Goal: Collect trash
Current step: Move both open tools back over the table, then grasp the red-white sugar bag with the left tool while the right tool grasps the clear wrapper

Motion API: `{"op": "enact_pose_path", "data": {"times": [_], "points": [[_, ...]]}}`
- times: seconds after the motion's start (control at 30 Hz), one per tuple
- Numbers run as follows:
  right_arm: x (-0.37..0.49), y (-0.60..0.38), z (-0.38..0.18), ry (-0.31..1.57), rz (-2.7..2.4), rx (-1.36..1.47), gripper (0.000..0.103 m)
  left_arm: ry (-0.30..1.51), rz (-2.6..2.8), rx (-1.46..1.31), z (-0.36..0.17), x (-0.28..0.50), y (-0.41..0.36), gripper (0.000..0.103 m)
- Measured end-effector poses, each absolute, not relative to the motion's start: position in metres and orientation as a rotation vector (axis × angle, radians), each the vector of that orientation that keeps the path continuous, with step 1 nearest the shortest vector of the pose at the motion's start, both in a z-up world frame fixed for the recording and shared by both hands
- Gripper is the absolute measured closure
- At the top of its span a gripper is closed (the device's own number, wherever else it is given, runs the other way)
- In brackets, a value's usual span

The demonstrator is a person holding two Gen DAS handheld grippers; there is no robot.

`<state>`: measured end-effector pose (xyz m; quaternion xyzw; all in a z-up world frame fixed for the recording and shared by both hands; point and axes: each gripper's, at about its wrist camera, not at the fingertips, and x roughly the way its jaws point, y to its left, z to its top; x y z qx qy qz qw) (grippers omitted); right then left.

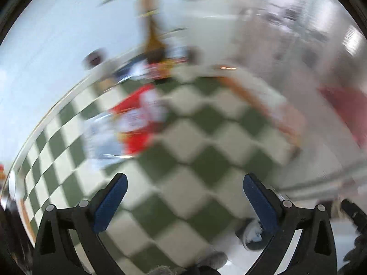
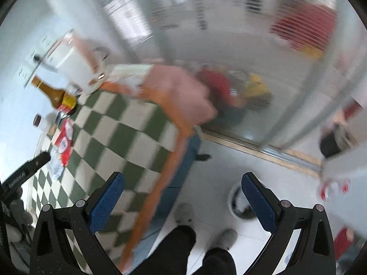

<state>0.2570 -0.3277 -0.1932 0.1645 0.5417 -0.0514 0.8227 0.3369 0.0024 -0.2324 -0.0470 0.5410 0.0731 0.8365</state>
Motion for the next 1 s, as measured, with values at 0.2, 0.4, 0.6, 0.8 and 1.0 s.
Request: {"op": "enact_pose_path", "data": {"times": [0.2,0.4,0.6,0.8,1.0], "points": [[0.413,-0.245,-0.245,1.213,-0.056,0.235,0.0,1.227,0.397,-0.195,-0.292,0.364,0.123,0.0],[0.521,-0.213,-0.306,1.312,-0.148,0.157,0.0,1.301,0.474,-0.297,-0.34,0.372,0.177,0.0],[0.549,-0.188,-0.324,1.294,-0.154,0.07,0.073,1.304,0.458,-0.371,-0.356,0.374,0.194,0.0],[0.519,-0.136,-0.299,1.269,0.051,0.116,0.094,1.292,0.434,-0.462,-0.364,0.374,0.218,0.0],[0.503,-0.045,-0.284,1.237,0.35,0.14,0.094,1.266,0.385,-0.538,-0.374,0.384,0.247,0.0]]}}
